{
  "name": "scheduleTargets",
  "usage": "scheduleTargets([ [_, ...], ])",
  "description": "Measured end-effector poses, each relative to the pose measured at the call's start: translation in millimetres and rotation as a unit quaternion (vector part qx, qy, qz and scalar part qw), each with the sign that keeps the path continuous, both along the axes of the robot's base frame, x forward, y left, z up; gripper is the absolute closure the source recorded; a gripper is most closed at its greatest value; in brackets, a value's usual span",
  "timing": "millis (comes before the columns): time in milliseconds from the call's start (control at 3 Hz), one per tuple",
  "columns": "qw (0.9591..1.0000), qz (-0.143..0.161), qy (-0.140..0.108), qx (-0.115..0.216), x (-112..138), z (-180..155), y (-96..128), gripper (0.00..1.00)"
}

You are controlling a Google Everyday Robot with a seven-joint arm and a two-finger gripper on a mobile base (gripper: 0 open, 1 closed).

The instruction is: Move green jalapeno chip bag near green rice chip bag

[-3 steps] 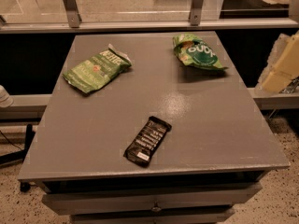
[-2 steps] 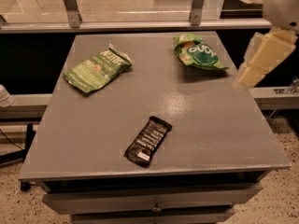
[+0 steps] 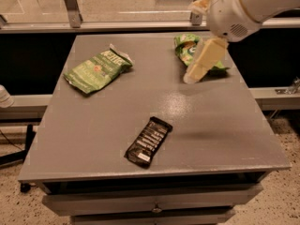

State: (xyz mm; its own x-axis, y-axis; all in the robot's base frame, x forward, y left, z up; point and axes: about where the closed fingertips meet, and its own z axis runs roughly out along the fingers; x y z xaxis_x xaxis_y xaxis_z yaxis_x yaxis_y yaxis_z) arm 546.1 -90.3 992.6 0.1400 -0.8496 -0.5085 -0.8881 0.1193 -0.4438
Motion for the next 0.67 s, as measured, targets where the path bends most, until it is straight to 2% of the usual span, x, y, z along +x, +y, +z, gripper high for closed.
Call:
scheduleTargets([
  [333, 0.9988, 0.03, 0.007, 0.039, 26, -21, 41, 0.0],
  [667, 0.9955, 0.055, 0.019, 0.075, 47, -39, 85, 0.0],
])
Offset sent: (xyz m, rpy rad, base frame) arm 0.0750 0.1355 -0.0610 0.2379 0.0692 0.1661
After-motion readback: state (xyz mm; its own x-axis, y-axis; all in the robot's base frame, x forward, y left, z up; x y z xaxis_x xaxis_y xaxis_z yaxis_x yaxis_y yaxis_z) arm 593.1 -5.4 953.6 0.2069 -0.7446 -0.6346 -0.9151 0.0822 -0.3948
